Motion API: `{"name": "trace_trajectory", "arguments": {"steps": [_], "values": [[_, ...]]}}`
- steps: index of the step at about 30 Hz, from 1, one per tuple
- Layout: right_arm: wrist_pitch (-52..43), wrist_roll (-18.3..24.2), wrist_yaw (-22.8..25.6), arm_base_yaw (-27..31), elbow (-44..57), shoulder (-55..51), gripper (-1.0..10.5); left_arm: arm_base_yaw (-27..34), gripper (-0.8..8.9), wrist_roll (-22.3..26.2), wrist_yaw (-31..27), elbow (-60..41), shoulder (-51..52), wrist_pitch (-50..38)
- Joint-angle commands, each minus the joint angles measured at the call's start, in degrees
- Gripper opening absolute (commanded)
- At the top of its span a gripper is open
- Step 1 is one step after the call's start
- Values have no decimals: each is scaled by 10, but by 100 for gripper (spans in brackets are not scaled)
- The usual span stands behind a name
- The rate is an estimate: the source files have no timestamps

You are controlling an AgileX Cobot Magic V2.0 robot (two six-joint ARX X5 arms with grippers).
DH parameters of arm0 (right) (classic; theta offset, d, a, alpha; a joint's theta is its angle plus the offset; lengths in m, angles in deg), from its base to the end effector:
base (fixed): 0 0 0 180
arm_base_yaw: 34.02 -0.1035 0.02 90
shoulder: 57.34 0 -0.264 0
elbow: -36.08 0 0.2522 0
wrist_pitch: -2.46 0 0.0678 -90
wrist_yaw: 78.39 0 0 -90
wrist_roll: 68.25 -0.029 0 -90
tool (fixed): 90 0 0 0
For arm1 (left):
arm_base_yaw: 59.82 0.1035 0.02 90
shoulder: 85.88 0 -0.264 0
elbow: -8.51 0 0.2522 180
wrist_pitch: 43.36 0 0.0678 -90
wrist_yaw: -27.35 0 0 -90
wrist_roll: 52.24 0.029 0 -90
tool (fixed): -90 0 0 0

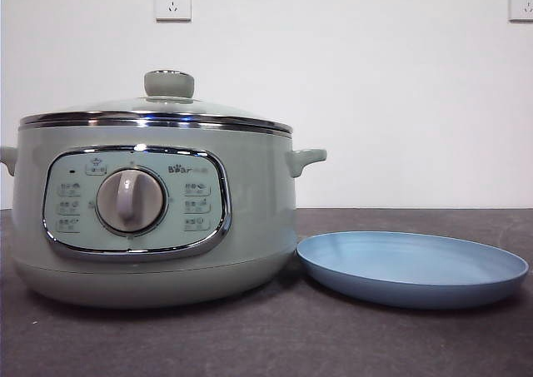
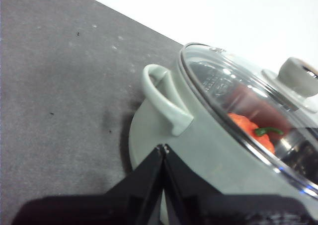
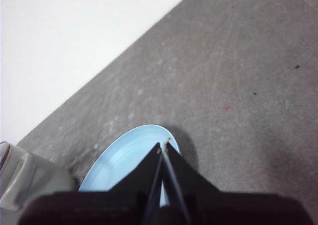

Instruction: Take the pumpkin out from the steamer,put the pumpkin in the blue plate,close the lid

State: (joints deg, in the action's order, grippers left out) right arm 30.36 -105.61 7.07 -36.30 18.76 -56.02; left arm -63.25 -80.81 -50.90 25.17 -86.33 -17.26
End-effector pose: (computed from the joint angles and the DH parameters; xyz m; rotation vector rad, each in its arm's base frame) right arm 0.0930 0.0060 0.1592 0.6530 0.2391 0.0466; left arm 0.0924 -0.0115 0.1595 -0.5070 0.2351 -0.2158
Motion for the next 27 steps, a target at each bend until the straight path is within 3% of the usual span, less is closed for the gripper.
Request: {"name": "trace_trajectory", "arguments": {"steps": [1,11,18,27], "values": [[1,17,-1,0,-38,17,-17,1,-6,1,2,32,-9,0],[29,110,-17,0,-199,131,-17,1,-6,39,0,145,-122,2],[37,193,-76,0,-326,247,-17,1,-6,153,25,264,-242,15],[114,348,-161,0,-484,387,-16,1,-5,243,76,453,-393,154]]}}
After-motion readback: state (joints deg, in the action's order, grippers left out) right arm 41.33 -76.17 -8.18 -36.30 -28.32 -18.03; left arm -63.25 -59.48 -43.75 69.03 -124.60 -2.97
